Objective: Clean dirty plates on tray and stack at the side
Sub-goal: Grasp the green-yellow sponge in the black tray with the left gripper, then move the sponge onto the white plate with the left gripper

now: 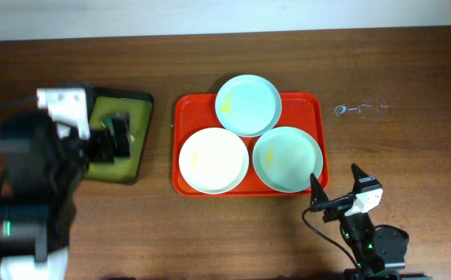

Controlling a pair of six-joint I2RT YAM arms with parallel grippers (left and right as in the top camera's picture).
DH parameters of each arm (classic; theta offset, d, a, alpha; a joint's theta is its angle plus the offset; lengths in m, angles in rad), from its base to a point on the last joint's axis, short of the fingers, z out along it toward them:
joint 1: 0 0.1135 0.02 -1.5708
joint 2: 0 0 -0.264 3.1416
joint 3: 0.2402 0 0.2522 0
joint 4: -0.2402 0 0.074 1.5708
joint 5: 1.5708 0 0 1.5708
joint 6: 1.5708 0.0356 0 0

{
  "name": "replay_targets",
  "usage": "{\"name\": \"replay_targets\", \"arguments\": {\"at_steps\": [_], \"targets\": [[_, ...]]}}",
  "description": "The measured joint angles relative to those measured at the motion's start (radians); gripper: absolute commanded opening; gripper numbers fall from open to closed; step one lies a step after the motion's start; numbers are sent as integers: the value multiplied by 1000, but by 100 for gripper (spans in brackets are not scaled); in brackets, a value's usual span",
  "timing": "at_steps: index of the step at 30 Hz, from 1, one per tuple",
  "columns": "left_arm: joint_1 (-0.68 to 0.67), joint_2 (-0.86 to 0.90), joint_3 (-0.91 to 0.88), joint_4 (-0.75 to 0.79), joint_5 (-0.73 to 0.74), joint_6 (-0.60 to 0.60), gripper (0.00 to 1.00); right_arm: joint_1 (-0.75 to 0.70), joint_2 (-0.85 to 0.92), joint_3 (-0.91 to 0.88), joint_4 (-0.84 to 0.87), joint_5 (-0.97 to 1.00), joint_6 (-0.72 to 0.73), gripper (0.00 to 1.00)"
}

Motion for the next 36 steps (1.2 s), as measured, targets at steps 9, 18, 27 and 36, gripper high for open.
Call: {"name": "replay_targets", "arguments": {"at_steps": [9, 18, 27, 36], "targets": [[104, 660, 63, 23, -140, -278, 99, 0, 0, 0, 0, 0, 0, 98], [156, 1022, 63, 222, -112, -321, 75, 0, 0, 0, 0, 0, -1, 98], [157, 1059, 136, 68, -114, -328, 0, 0, 0, 0, 0, 0, -1, 98], [156, 835, 187, 50, -63, -328, 0, 0, 0, 0, 0, 0, -1, 98]]}}
